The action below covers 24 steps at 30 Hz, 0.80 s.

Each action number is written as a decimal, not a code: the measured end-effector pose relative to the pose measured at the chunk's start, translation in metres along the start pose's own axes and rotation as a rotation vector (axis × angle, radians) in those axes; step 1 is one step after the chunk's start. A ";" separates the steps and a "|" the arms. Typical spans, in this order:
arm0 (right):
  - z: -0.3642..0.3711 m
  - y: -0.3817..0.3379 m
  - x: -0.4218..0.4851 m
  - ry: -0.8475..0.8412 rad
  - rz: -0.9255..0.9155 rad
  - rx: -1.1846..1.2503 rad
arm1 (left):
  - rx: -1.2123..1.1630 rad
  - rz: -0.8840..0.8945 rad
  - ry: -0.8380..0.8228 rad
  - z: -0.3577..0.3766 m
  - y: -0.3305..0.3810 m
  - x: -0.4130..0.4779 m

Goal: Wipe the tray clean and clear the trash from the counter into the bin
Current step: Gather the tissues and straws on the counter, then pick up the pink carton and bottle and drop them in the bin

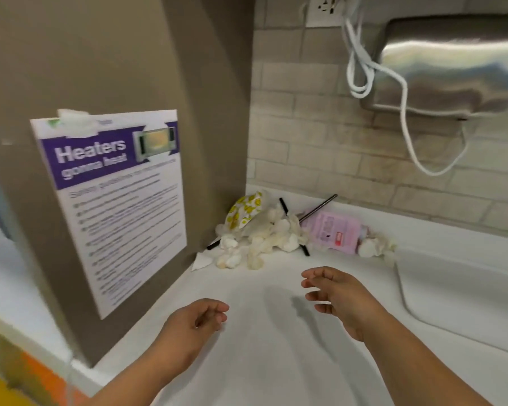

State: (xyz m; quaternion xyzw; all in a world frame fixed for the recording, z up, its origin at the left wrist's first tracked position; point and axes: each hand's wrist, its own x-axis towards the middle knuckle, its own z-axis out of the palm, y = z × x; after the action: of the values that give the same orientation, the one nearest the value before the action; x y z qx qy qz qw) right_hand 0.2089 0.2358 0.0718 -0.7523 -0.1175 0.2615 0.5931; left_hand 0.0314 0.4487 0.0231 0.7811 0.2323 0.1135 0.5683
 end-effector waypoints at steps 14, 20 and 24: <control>-0.116 0.032 0.113 0.178 -0.050 -0.546 | 0.147 0.055 -0.036 0.085 0.033 0.075; -0.140 0.022 0.166 0.344 -0.128 -0.923 | 0.205 0.102 -0.060 0.099 0.034 0.098; -0.148 0.010 0.200 0.365 -0.148 -0.964 | 0.209 0.109 -0.066 0.102 0.032 0.111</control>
State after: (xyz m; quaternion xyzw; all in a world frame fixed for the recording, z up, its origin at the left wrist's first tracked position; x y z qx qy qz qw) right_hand 0.4533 0.2075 0.0351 -0.9631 -0.1722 -0.0002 0.2069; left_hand 0.1800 0.4098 0.0102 0.8508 0.1812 0.0938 0.4842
